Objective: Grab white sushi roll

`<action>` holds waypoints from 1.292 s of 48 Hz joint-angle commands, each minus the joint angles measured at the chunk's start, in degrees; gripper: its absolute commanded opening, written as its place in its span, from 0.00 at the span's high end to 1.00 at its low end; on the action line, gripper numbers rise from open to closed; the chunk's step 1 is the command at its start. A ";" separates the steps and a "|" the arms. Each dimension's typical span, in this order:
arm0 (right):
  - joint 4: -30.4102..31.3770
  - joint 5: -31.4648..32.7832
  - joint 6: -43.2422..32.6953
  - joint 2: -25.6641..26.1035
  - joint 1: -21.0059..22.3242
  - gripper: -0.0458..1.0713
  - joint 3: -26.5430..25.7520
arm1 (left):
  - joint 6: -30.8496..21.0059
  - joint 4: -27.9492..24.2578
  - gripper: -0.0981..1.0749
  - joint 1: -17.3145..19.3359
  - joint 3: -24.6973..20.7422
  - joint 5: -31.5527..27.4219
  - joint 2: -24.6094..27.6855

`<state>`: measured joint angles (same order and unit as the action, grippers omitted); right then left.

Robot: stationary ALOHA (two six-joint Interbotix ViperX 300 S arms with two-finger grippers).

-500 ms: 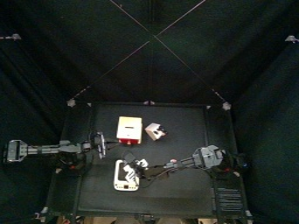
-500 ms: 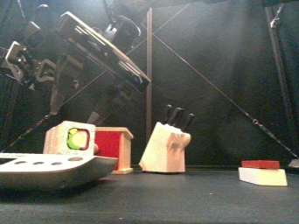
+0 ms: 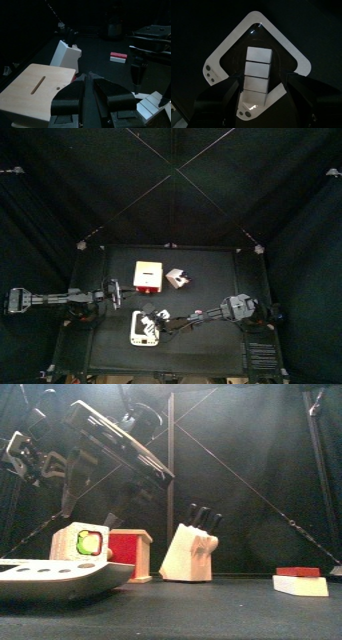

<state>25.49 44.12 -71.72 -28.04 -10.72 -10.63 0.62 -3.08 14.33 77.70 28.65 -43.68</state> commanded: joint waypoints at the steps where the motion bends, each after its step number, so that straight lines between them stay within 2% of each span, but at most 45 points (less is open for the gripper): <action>1: -0.09 -0.09 0.09 1.58 0.09 0.15 -1.58 | 0.00 0.09 0.41 0.18 -0.62 0.26 0.00; 39: -0.97 -0.18 0.09 0.35 -0.09 0.15 -2.11 | -0.09 0.09 0.41 0.18 -0.62 0.26 0.00; 62: -2.29 -0.09 0.09 -2.55 -0.18 0.16 -3.60 | 0.00 0.00 0.41 0.18 -0.62 0.18 0.00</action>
<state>23.29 44.21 -71.72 -31.99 -10.90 -12.66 0.53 -3.08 14.41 77.70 28.65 -43.68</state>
